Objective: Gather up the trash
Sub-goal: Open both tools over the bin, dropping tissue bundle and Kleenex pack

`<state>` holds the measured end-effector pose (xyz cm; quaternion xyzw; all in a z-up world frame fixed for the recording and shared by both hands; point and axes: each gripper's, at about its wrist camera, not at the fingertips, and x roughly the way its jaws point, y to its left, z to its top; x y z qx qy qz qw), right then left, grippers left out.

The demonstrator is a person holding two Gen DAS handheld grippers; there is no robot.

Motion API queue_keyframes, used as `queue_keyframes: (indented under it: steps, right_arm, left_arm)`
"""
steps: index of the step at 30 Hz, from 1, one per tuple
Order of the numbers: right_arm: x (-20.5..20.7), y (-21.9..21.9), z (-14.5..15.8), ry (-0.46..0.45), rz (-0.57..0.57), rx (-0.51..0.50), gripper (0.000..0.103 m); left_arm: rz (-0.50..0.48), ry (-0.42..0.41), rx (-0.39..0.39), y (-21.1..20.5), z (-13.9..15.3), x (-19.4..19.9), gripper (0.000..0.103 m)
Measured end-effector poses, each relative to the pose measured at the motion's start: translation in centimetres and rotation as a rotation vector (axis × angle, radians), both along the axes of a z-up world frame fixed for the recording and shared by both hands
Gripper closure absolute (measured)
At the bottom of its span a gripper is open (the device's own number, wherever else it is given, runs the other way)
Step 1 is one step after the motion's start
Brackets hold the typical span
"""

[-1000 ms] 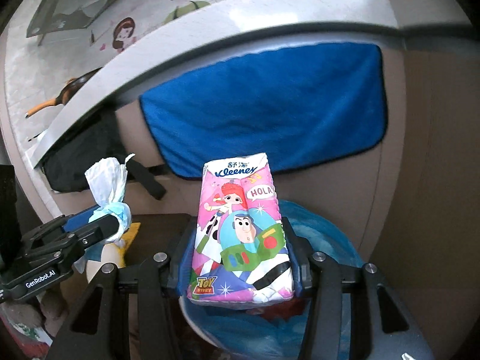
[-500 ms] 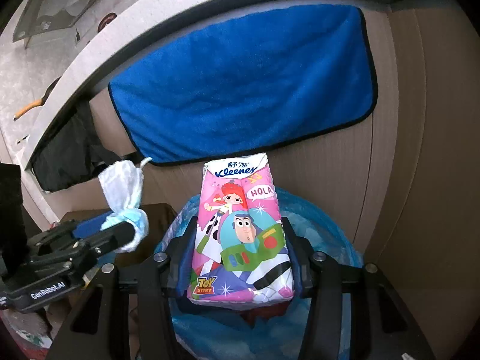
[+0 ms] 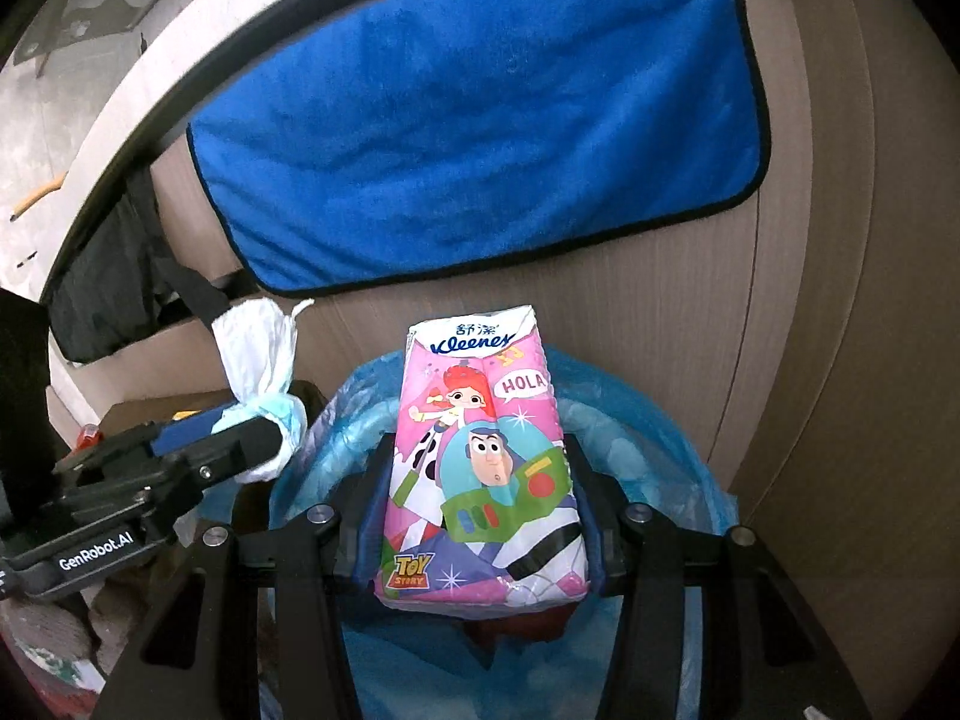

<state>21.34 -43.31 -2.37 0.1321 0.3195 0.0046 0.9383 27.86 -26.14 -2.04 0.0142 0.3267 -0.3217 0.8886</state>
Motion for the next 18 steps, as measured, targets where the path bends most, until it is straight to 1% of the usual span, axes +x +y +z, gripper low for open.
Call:
queue_keyframes:
  steps: [5, 7, 9, 10, 11, 12, 13, 16, 17, 18]
  right_arm:
    - [0.5, -0.2, -0.8, 0.022, -0.011, 0.006, 0.055]
    - [0.7, -0.2, -1.0, 0.031, -0.012, 0.008, 0.054]
    - [0.9, -0.2, -1.2, 0.043, -0.017, 0.006, 0.053]
    - [1.0, -0.2, -1.2, 0.047, -0.018, 0.002, 0.051]
    - [1.1, -0.1, -1.2, 0.048, -0.020, -0.002, 0.048]
    - [1.1, 0.0, -1.2, 0.046, -0.026, -0.006, 0.040]
    - [1.2, 0.1, -1.1, 0.044, -0.031, -0.011, 0.036]
    - [1.0, 0.4, -0.7, 0.031, -0.029, -0.019, 0.036]
    - [0.9, 0.5, -0.6, 0.028, -0.030, -0.023, 0.036]
    - [0.8, 0.6, -0.4, 0.024, -0.029, -0.028, 0.036]
  left_arm:
    - [-0.013, 0.012, 0.002, -0.5, -0.5, 0.5, 0.057]
    - [-0.023, 0.029, -0.005, -0.6, -0.8, 0.9, 0.057]
    - [-0.049, 0.067, -0.026, -0.7, -1.0, 1.5, 0.052]
    - [-0.071, 0.094, -0.043, -0.6, -1.1, 1.8, 0.050]
    - [-0.086, 0.113, -0.058, -0.6, -1.0, 1.9, 0.044]
    - [-0.092, 0.121, -0.071, -0.4, -1.0, 2.1, 0.040]
    - [-0.088, 0.114, -0.083, -0.1, -0.7, 2.1, 0.039]
    - [-0.081, 0.106, -0.106, 0.7, 0.0, 2.1, 0.035]
    - [-0.079, 0.105, -0.114, 1.0, 0.2, 2.1, 0.031]
    - [-0.078, 0.105, -0.123, 1.3, 0.5, 2.0, 0.030]
